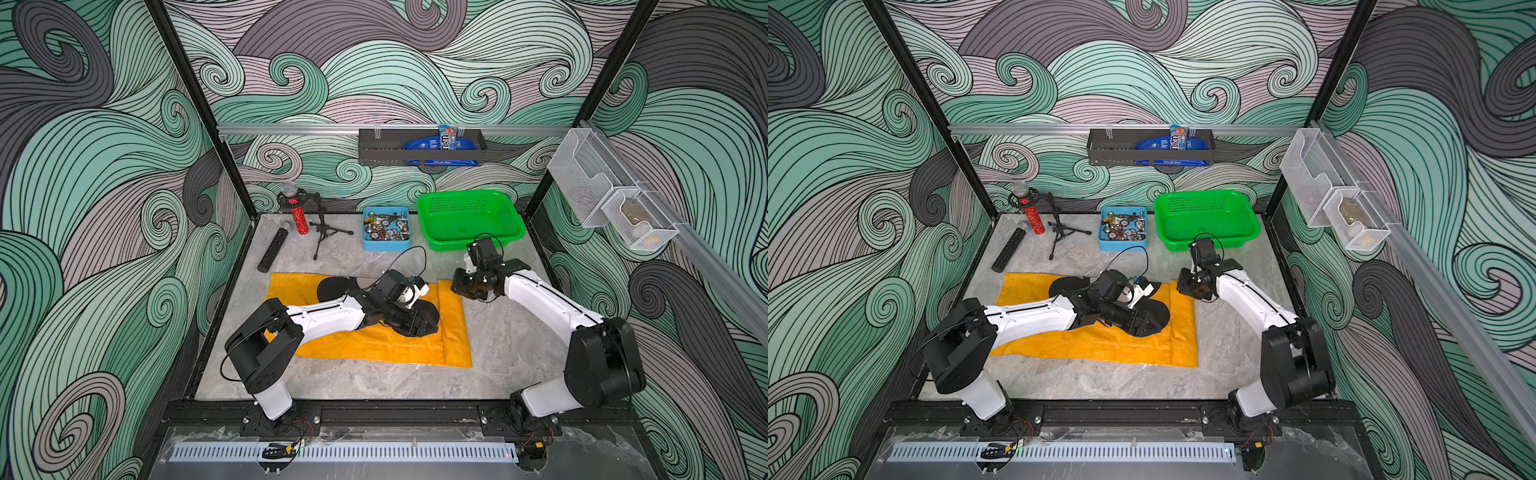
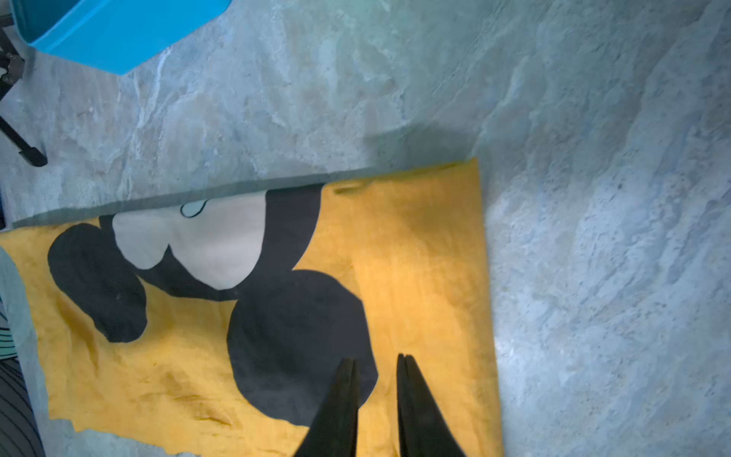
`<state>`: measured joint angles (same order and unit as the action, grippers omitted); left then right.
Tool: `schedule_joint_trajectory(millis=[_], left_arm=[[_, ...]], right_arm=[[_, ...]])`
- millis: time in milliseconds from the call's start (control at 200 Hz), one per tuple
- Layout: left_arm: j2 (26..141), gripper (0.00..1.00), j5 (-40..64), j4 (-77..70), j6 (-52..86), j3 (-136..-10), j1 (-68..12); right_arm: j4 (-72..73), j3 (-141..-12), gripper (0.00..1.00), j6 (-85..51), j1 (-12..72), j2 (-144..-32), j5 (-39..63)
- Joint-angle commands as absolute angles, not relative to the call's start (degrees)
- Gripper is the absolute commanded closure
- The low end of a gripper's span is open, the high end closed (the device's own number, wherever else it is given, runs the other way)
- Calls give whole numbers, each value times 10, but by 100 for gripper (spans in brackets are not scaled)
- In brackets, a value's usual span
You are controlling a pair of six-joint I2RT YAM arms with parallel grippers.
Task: Roll up the pillowcase
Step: Roll the pillowcase at the center of the board.
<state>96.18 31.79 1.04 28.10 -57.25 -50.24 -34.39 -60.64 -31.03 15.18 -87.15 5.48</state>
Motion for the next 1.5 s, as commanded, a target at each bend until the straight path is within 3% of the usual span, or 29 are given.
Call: schedule_joint_trajectory(millis=[0,170,490,851,1016,1321,1496], left_arm=[[977,28,338,-53,283,-600,-538],[1020,29,355,-115,282,-607,-573],[1109,30,355,-122,267,-640,-605],[1125,31,332,-56,234,-606,-609],[1095,30,322,-24,225,-631,-605],[1075,29,280,7,215,-695,-573],[1070,27,264,-15,231,-696,-535]], right_arm=[[-291,-601,81,-256,139,-908,136],[-219,-591,85,-256,121,-957,195],[-172,-587,86,-231,91,-1030,168],[-132,-584,82,-211,78,-1019,183],[-156,-549,76,-215,63,-944,177],[-242,-391,48,-227,54,-760,168],[-239,-343,46,-229,55,-755,211]])
